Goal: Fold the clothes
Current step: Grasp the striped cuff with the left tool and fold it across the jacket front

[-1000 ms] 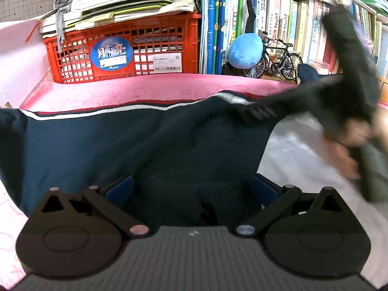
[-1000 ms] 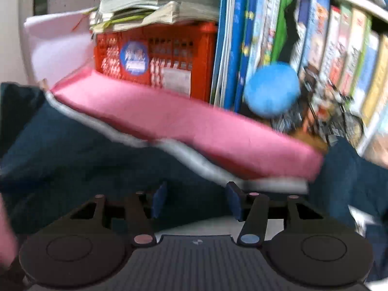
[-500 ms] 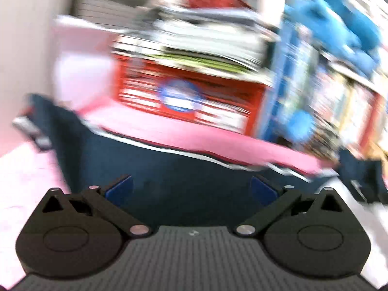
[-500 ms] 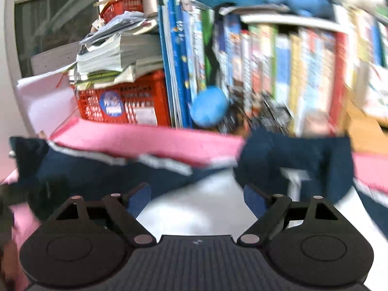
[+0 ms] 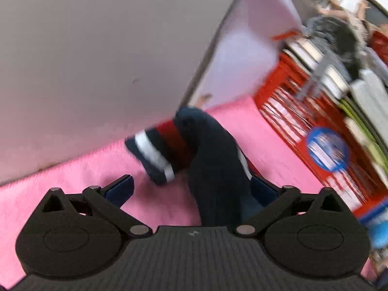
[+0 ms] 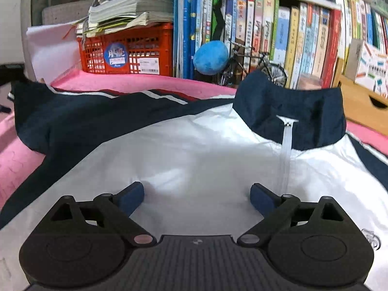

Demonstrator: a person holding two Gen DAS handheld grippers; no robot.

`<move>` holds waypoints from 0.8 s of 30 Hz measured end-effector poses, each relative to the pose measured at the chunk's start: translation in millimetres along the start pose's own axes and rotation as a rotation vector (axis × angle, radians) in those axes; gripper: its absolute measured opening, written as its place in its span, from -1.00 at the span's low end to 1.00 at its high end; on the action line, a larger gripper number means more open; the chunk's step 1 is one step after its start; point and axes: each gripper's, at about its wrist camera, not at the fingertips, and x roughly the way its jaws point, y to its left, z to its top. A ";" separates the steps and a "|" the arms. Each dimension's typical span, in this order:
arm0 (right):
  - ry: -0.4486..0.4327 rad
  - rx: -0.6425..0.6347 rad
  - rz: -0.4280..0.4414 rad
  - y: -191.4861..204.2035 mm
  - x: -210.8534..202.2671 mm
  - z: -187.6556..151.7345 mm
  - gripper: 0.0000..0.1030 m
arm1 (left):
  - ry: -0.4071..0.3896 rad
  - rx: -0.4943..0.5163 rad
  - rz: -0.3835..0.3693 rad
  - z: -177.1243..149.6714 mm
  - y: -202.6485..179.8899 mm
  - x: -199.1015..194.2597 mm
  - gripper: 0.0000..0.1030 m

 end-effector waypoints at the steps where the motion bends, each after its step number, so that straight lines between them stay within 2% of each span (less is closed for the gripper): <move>1: 0.001 0.001 0.000 -0.3 0.2 -0.2 0.88 | -0.017 0.011 0.000 0.3 -2.9 3.5 0.08; 3: 0.001 -0.008 -0.007 1.2 0.3 -0.5 0.89 | -0.071 0.092 -0.058 -6.3 -15.9 -5.8 -0.41; 4: 0.002 -0.006 -0.005 0.9 0.5 -0.5 0.89 | -0.130 0.175 -0.103 -14.9 -26.3 -18.9 -0.49; 5: 0.003 -0.002 -0.001 -0.2 0.8 -0.5 0.89 | -0.212 0.308 -0.153 -29.5 -38.8 -36.1 -0.52; 7: 0.004 -0.001 0.001 -1.0 0.7 -0.7 0.90 | -0.405 0.694 -0.250 -74.9 -67.4 -77.0 -0.51; 8: 0.005 -0.001 0.001 -1.1 0.6 -0.7 0.90 | -0.458 0.898 -0.279 -102.0 -79.0 -93.1 -0.46; 9: 0.005 -0.001 0.002 -1.3 0.5 -0.7 0.90 | -0.482 1.065 -0.303 -125.8 -88.0 -105.6 -0.35; 10: 0.005 0.000 0.002 -1.4 0.5 -0.7 0.90 | -0.461 1.173 -0.319 -145.2 -93.2 -111.9 -0.13; 11: 0.005 0.000 0.003 -1.6 0.4 -0.7 0.90 | -0.429 1.228 -0.322 -157.6 -95.3 -113.6 0.01; 12: 0.006 0.001 0.003 -1.6 0.4 -0.7 0.90 | -0.401 1.242 -0.319 -163.1 -95.2 -113.0 0.31; 13: 0.006 0.002 0.003 -1.6 0.3 -0.6 0.90 | -0.372 1.256 -0.317 -168.6 -95.0 -112.4 0.51; 16: 0.006 0.004 0.002 -1.2 0.4 -0.8 0.91 | -0.304 1.285 -0.316 -183.2 -93.4 -113.6 0.53; 18: 0.007 0.004 0.001 -1.1 0.5 -0.8 0.91 | -0.330 1.258 -0.343 -183.9 -88.6 -126.4 0.59; 21: 0.007 0.005 0.000 -1.3 0.5 -0.6 0.91 | -0.357 1.249 -0.429 -186.6 -100.1 -142.6 0.84; 22: 0.007 0.005 0.001 -1.7 0.5 -0.6 0.91 | -0.370 1.258 -0.441 -190.7 -106.6 -144.6 0.92; 24: 0.007 0.005 0.001 -2.1 0.5 -0.6 0.91 | -0.406 1.300 -0.427 -204.3 -122.6 -142.2 0.93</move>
